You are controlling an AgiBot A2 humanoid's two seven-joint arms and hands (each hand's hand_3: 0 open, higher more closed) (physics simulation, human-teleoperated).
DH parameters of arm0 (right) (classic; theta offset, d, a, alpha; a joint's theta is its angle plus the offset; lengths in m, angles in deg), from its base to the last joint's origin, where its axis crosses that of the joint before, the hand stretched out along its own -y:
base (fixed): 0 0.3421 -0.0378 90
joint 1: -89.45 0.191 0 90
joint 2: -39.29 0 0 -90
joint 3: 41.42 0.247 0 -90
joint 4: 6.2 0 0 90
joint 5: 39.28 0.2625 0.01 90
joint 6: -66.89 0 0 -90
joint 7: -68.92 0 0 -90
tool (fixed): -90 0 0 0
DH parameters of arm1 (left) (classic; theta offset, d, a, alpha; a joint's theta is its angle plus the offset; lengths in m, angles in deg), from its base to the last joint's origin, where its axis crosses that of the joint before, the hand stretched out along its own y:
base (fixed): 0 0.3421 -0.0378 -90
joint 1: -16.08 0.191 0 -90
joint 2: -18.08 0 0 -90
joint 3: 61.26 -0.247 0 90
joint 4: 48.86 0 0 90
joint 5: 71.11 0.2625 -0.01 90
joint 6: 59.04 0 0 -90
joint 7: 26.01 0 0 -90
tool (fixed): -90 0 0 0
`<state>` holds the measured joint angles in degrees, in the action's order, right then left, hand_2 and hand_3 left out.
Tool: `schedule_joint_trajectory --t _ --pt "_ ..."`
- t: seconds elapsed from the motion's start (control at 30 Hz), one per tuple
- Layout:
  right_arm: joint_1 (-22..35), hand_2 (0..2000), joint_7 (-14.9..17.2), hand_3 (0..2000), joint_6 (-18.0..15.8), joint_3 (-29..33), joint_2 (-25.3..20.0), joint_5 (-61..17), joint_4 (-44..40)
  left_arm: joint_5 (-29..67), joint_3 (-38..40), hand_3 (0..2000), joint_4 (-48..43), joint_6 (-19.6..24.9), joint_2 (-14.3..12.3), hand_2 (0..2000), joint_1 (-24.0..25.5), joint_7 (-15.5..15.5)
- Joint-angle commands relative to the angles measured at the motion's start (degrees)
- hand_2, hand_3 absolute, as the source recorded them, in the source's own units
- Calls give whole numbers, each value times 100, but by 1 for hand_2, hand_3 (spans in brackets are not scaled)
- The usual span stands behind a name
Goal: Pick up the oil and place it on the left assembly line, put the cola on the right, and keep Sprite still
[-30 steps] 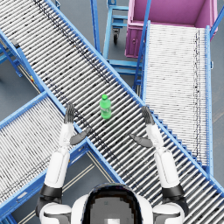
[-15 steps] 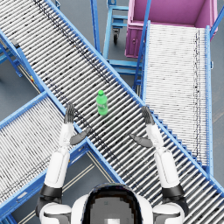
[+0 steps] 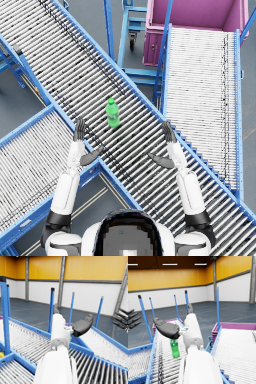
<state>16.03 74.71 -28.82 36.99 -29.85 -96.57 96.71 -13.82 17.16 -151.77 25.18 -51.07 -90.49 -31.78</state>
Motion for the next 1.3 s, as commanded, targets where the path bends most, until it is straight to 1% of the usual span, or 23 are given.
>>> schedule_joint_trajectory --t 0.03,1.3 --pt "0 0 0 0 0 0 0 0 0 0 0 0 0 0 0 0 0 0" --pt "0 0 0 0 0 0 0 0 0 0 0 0 0 0 0 0 0 0"
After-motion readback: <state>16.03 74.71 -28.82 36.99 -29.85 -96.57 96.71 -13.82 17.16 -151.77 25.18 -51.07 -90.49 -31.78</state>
